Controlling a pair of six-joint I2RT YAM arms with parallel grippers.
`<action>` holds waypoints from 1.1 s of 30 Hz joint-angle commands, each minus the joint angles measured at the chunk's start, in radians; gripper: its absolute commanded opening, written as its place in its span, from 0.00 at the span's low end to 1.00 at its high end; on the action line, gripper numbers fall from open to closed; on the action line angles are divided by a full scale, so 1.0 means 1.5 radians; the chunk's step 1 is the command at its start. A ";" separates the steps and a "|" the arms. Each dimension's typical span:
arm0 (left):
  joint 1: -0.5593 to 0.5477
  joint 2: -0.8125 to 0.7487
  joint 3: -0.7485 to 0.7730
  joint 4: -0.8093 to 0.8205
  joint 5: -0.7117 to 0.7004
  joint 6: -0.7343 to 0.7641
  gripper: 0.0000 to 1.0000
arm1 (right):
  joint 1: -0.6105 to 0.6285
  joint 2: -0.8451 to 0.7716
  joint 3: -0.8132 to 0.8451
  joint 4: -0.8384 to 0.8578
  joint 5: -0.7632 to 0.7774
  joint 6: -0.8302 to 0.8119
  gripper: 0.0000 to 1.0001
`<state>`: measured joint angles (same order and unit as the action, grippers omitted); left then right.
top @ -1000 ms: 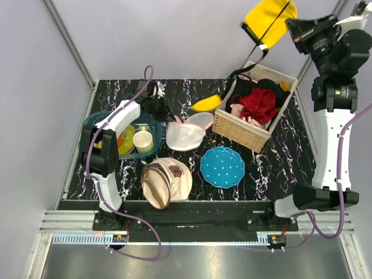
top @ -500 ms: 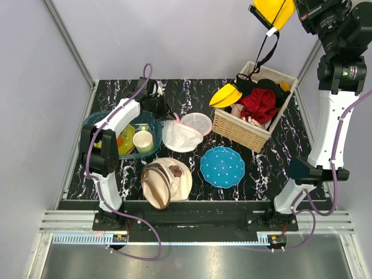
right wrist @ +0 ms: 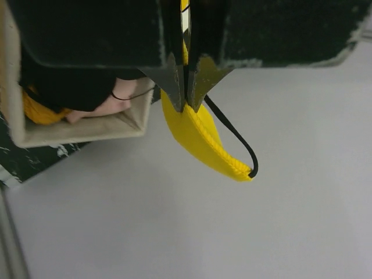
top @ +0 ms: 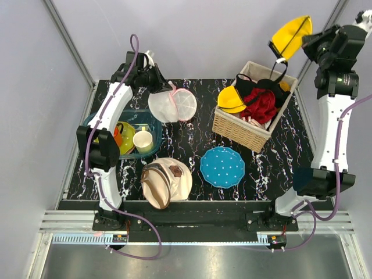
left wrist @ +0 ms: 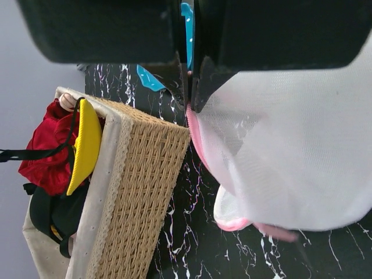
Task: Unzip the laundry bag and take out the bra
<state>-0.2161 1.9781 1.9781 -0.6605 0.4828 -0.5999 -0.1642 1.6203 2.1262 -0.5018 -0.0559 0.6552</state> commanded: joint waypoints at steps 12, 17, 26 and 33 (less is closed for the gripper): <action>0.038 0.059 0.095 -0.003 0.011 -0.030 0.00 | -0.053 -0.062 -0.230 0.088 -0.059 -0.012 0.00; 0.043 0.068 0.095 -0.030 -0.007 -0.033 0.65 | -0.053 -0.084 -0.312 0.102 -0.054 -0.017 0.00; 0.036 -0.012 0.054 -0.036 -0.013 -0.006 0.98 | -0.038 -0.085 -0.308 0.062 -0.134 -0.070 0.00; 0.019 -0.140 -0.098 0.006 -0.003 0.001 0.98 | -0.028 0.022 -0.311 0.023 -0.115 -0.107 0.00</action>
<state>-0.1749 1.9263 1.9236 -0.7155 0.4675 -0.6155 -0.2092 1.5425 1.6329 -0.4225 -0.2066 0.5541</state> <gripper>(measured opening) 0.977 0.017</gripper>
